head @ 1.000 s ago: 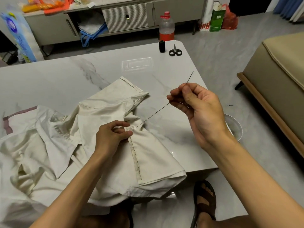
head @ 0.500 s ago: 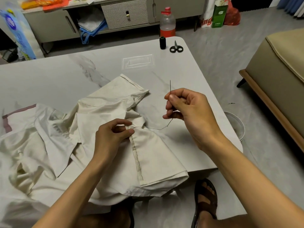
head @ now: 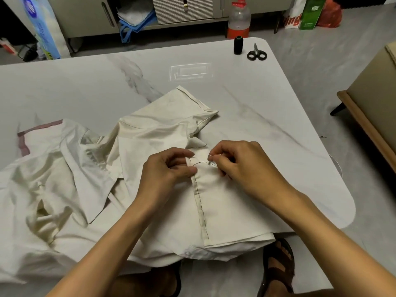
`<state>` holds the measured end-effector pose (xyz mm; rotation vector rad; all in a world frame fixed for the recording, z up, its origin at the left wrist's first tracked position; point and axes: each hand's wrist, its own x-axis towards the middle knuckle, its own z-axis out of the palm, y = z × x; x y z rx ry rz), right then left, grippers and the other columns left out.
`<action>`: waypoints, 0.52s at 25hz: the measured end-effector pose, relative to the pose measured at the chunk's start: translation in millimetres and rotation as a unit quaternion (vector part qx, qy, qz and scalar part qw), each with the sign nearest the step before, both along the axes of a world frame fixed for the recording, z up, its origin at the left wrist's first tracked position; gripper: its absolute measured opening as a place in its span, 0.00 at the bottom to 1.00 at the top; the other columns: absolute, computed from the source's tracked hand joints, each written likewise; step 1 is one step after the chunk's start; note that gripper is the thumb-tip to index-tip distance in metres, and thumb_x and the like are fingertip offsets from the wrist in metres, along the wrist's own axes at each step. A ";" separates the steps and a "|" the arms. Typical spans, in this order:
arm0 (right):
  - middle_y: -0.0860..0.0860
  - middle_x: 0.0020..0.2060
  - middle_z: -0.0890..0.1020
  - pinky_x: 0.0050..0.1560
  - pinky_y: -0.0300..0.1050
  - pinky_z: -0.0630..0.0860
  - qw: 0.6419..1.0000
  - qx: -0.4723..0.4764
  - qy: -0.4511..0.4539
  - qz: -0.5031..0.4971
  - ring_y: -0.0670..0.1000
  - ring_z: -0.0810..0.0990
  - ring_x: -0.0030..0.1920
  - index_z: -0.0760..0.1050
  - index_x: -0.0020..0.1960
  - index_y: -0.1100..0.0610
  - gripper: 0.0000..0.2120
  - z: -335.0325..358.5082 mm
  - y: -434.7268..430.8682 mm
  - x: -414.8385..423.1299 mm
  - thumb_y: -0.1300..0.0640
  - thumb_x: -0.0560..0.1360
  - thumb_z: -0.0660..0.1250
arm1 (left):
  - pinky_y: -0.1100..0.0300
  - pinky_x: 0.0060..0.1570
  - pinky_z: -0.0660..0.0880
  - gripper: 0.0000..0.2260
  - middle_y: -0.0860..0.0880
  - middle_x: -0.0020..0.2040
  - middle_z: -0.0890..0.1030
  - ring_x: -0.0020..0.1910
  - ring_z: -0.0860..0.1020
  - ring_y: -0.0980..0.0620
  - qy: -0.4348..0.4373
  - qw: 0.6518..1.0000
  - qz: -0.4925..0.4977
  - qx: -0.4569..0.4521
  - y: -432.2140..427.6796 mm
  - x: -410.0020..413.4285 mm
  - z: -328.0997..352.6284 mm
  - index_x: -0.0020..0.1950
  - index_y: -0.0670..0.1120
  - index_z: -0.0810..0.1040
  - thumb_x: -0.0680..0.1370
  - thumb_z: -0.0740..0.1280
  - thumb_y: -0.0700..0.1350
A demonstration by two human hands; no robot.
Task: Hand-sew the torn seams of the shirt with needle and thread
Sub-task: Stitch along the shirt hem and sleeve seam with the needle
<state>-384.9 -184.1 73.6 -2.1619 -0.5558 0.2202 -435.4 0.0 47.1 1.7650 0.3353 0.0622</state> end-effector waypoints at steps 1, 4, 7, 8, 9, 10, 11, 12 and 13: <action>0.41 0.26 0.77 0.37 0.31 0.68 0.999 -0.024 -0.016 0.013 0.40 0.76 0.32 0.83 0.46 0.52 0.08 -2.5 2.9 -0.4 0.59 0.78 0.65 | 0.66 0.43 0.78 0.14 0.54 0.36 0.84 0.38 0.82 0.57 -0.003 1.000 -0.002 -0.002 -0.1 -0.2 0.5 0.51 0.44 0.84 0.68 0.77 0.31; 0.35 0.25 0.71 0.37 0.29 0.67 0.998 -0.054 -0.032 0.031 0.36 0.72 0.32 0.84 0.49 0.51 0.11 -6.8 8.5 0.4 0.60 0.78 0.64 | 0.69 0.42 0.77 0.16 0.53 0.42 0.86 0.41 0.84 0.58 -0.009 1.000 -0.002 -0.008 1.5 -0.8 1.7 0.51 0.44 0.84 0.67 0.78 0.31; 0.32 0.22 0.69 0.37 0.28 0.66 0.997 -0.056 -0.036 0.035 0.33 0.72 0.32 0.84 0.51 0.51 0.11 -8.1 10.3 1.2 0.61 0.77 0.64 | 0.64 0.45 0.80 0.17 0.51 0.46 0.87 0.43 0.86 0.52 -0.007 1.000 -0.010 -0.019 3.5 -1.7 2.8 0.52 0.45 0.84 0.67 0.78 0.31; 0.32 0.23 0.70 0.38 0.28 0.66 0.997 -0.057 -0.035 0.037 0.33 0.72 0.33 0.84 0.51 0.51 0.11 -8.2 11.0 0.8 0.61 0.78 0.64 | 0.63 0.45 0.80 0.17 0.51 0.46 0.87 0.42 0.86 0.52 -0.004 1.000 -0.011 -0.023 4.2 -1.7 2.9 0.52 0.45 0.84 0.67 0.78 0.31; 0.33 0.25 0.73 0.38 0.27 0.66 0.997 -0.058 -0.035 0.040 0.33 0.72 0.33 0.84 0.52 0.50 0.11 -7.9 11.4 0.1 0.60 0.78 0.64 | 0.63 0.44 0.81 0.17 0.51 0.46 0.87 0.42 0.86 0.52 -0.002 1.000 -0.011 -0.026 4.7 -1.8 3.0 0.52 0.45 0.84 0.67 0.78 0.30; 0.36 0.29 0.77 0.38 0.27 0.66 0.997 -0.059 -0.035 0.042 0.34 0.72 0.32 0.85 0.52 0.50 0.11 -7.5 11.7 -0.7 0.60 0.78 0.65 | 0.63 0.44 0.81 0.17 0.51 0.46 0.87 0.43 0.86 0.52 -0.001 1.000 -0.013 -0.028 4.9 -1.7 3.1 0.52 0.45 0.85 0.67 0.78 0.30; 0.40 0.34 0.82 0.38 0.27 0.66 0.997 -0.059 -0.036 0.045 0.34 0.72 0.32 0.84 0.53 0.50 0.11 -7.2 12.0 -1.1 0.60 0.78 0.65 | 0.63 0.44 0.81 0.17 0.51 0.45 0.87 0.43 0.85 0.52 0.000 0.999 -0.014 -0.030 4.8 -1.5 3.5 0.52 0.45 0.85 0.67 0.78 0.30; 0.43 0.37 0.84 0.38 0.27 0.65 0.997 -0.057 -0.036 0.047 0.34 0.71 0.32 0.84 0.53 0.49 0.11 -7.2 12.0 -1.4 0.59 0.78 0.65 | 0.63 0.43 0.80 0.17 0.51 0.45 0.87 0.42 0.85 0.52 0.002 0.999 -0.015 -0.032 4.9 -1.3 3.7 0.53 0.45 0.85 0.67 0.78 0.30; 0.45 0.39 0.85 0.38 0.27 0.65 0.997 -0.055 -0.036 0.048 0.35 0.71 0.32 0.84 0.53 0.49 0.11 -7.3 12.0 -1.6 0.59 0.78 0.65 | 0.63 0.43 0.80 0.18 0.51 0.45 0.87 0.42 0.85 0.52 0.004 0.999 -0.016 -0.034 4.9 -1.3 4.0 0.53 0.45 0.85 0.67 0.78 0.30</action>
